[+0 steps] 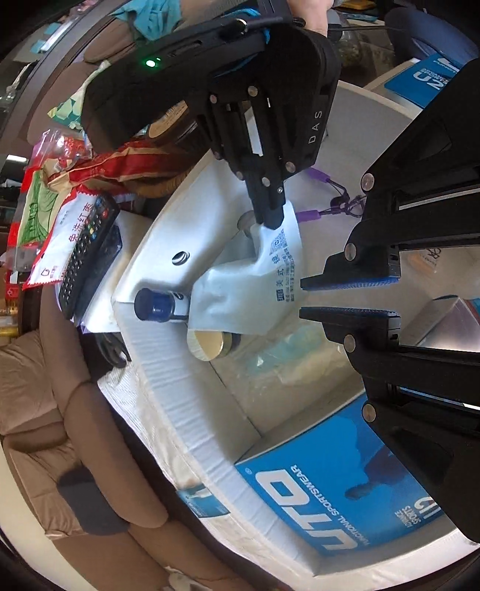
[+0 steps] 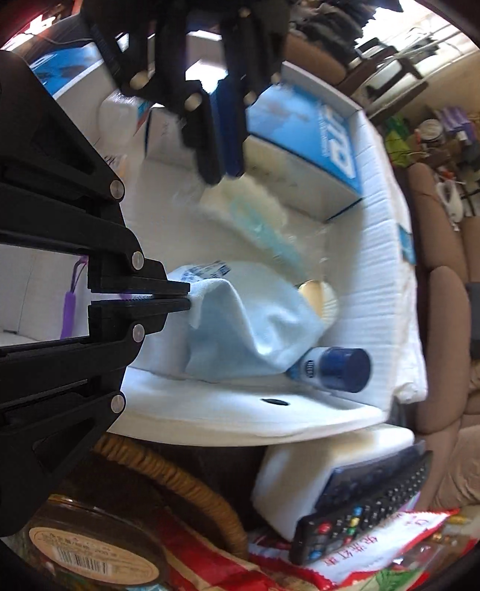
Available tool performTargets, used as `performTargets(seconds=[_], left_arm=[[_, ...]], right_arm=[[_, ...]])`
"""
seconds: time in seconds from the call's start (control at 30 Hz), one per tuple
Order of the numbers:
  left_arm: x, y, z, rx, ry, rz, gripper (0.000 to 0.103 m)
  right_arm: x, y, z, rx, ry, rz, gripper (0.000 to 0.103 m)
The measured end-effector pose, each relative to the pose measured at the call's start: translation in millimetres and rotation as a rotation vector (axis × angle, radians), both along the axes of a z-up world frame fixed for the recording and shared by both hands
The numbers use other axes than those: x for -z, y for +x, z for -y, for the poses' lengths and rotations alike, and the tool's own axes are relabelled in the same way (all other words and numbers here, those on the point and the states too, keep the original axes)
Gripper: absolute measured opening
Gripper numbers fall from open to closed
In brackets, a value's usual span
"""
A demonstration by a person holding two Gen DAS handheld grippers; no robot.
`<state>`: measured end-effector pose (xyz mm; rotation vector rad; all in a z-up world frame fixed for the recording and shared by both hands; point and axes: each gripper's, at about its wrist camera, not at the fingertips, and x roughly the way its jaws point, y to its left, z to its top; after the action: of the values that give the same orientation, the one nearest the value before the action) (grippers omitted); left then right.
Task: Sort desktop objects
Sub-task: 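Lower the cloth into the tray beside the Nivea can and open the right tool, then move the left tool to the glasses lying on the table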
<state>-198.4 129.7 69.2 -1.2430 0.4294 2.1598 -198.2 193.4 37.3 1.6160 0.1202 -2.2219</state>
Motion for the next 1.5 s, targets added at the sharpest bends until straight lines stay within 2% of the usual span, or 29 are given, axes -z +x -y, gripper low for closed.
performTargets(seconds=[0.1,0.2,0.33,0.4,0.47,0.53,0.57,0.6,0.67,0.73,0.8,0.93,0.97,1.03,1.17,1.3,1.5], left_arm=[[-8,6,11,-0.01,0.008,-0.012,0.009],[-19,11,24,-0.018,0.024,-0.023,0.009],[-37,23,50,-0.045,0.059,-0.045,0.013],[-46,32,70,-0.067,0.088,-0.055,0.021],[-53,41,92,-0.09,0.104,-0.066,0.022],[-58,51,117,-0.119,0.119,-0.077,0.024],[-61,56,131,-0.14,0.125,-0.084,0.03],[-62,60,147,-0.167,0.133,-0.093,0.048],[-64,69,185,-0.232,0.155,-0.108,0.065],[-62,75,229,-0.302,0.161,-0.107,0.065],[-56,80,273,-0.376,0.155,-0.104,0.065],[-44,91,361,-0.516,0.132,-0.099,0.065],[-41,93,381,-0.545,0.126,-0.099,0.065],[-34,97,417,-0.593,0.115,-0.096,0.065],[-15,100,477,-0.667,0.099,-0.077,0.065],[5,96,522,-0.728,0.112,-0.061,0.065],[42,77,565,-0.778,0.101,-0.051,0.065]], right_arm=[[9,3,11,-0.028,0.082,0.055,0.005],[11,11,20,-0.047,0.15,0.068,0.009],[-4,27,13,-0.021,0.103,0.051,0.011],[-17,36,3,0.015,0.075,0.019,0.018],[-31,43,-8,0.054,0.033,-0.01,0.025],[-43,51,-18,0.094,-0.025,-0.035,0.026],[-47,54,-23,0.108,-0.052,-0.045,0.027],[-53,54,-23,0.117,-0.077,-0.056,0.028],[-64,61,-21,0.122,-0.13,-0.087,0.032],[-78,67,-10,0.118,-0.207,-0.125,0.045],[-90,74,11,0.099,-0.262,-0.16,0.05],[-111,81,73,0.006,-0.286,-0.202,0.051],[-117,83,91,-0.022,-0.298,-0.21,0.054],[-126,86,127,-0.071,-0.325,-0.224,0.061],[-133,90,201,-0.157,-0.382,-0.222,0.062],[-124,95,274,-0.217,-0.406,-0.19,0.062],[-79,96,376,-0.226,-0.423,-0.131,0.062]])
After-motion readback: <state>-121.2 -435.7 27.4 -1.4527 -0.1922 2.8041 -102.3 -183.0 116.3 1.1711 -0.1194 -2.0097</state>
